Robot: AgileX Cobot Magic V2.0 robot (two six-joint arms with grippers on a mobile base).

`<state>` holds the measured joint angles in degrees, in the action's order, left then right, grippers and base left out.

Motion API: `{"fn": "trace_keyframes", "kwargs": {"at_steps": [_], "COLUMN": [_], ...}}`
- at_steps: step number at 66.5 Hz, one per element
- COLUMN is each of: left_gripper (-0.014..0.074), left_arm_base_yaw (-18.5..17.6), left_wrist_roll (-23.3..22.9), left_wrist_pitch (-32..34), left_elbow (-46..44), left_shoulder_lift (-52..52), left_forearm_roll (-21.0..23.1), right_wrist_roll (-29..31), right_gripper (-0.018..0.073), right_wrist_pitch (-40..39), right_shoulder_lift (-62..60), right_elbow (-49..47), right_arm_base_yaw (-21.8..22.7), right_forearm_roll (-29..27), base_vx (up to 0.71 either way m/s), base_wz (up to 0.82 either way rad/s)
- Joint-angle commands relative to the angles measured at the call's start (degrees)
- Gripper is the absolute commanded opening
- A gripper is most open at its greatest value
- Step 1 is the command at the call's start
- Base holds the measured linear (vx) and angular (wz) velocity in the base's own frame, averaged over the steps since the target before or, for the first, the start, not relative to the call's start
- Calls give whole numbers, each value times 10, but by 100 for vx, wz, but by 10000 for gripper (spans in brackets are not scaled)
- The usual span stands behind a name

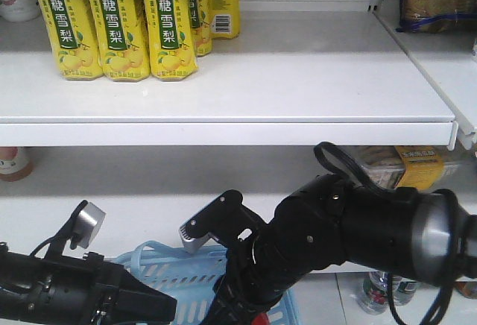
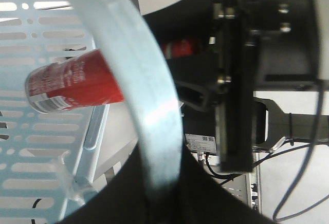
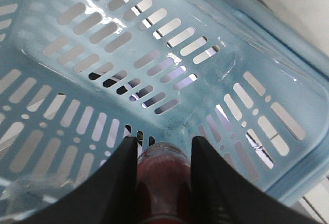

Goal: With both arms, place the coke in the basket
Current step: 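Open the right gripper to drop the bottle into the basket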

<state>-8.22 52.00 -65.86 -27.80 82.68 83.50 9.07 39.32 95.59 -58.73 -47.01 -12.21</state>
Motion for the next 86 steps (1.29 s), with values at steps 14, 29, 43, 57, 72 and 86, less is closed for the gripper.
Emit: {"fn": "trace_keyframes", "kwargs": {"at_steps": [14,29,43,57,72,86], "left_gripper": [-6,-6,-6,-6,-6,-6], "left_arm_base_yaw": [-2,-2,-2,-2,-2,-2], "left_wrist_roll": [6,6,6,6,6,6], "left_wrist_pitch": [-38,-38,-38,-38,-38,-38], "left_elbow": [-13,-13,-13,-13,-13,-13], "left_shoulder_lift": [-17,-17,-17,-17,-17,-17], "left_forearm_roll": [48,48,48,48,48,48], "right_wrist_roll": [7,7,0,-2,-2,-2], "right_gripper": [48,209,358,392,392,392], "right_wrist_pitch": [-4,-10,-43,-56,-56,-71], "right_shoulder_lift": [4,4,4,-5,-81,-206], "right_elbow": [-18,-18,-18,-18,-18,-18], "right_arm_base_yaw": [1,1,1,1,1,1], "right_forearm_roll": [-17,-15,-15,-13,-13,17], "base_vx": [0,0,0,0,0,0], "base_wz": [0,0,0,0,0,0]}}
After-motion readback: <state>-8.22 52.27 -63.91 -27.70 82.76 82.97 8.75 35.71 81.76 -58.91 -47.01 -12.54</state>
